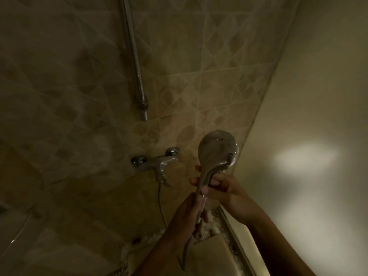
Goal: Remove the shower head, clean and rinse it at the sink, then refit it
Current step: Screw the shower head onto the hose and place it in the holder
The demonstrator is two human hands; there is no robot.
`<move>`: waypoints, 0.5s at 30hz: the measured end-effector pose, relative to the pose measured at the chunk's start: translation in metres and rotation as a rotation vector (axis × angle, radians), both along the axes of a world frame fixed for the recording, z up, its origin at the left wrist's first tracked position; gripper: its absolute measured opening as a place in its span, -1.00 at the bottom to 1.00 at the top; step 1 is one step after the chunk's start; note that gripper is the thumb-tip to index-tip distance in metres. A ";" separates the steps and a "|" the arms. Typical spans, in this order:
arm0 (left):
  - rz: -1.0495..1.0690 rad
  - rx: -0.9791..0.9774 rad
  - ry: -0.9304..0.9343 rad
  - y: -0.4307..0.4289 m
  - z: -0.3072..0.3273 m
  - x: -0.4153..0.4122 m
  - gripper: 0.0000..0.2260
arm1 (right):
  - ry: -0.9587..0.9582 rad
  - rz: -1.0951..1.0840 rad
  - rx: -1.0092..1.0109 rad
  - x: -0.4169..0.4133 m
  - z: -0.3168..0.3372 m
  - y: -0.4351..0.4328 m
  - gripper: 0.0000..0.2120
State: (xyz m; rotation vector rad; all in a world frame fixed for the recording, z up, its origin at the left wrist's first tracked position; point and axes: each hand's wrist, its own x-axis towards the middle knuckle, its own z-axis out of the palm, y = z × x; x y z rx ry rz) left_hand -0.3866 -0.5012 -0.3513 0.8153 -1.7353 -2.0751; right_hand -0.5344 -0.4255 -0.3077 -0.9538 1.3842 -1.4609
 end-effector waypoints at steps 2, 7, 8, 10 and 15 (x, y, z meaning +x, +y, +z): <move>0.033 -0.006 -0.042 -0.020 -0.014 0.007 -0.42 | 0.005 0.065 0.025 0.002 -0.012 -0.018 -0.69; 0.053 -0.052 -0.158 -0.073 -0.042 0.026 -0.52 | -0.040 0.008 0.248 0.007 -0.074 -0.075 -0.69; 0.044 -0.066 -0.179 -0.083 -0.047 0.028 -0.54 | -0.028 -0.046 0.320 0.010 -0.085 -0.088 -0.73; 0.019 -0.070 -0.208 -0.103 -0.056 0.032 -0.59 | -0.044 -0.141 0.421 0.018 -0.108 -0.111 -0.77; -0.021 -0.076 -0.288 -0.148 -0.087 0.031 -0.55 | -0.035 -0.205 0.490 0.036 -0.158 -0.155 -0.81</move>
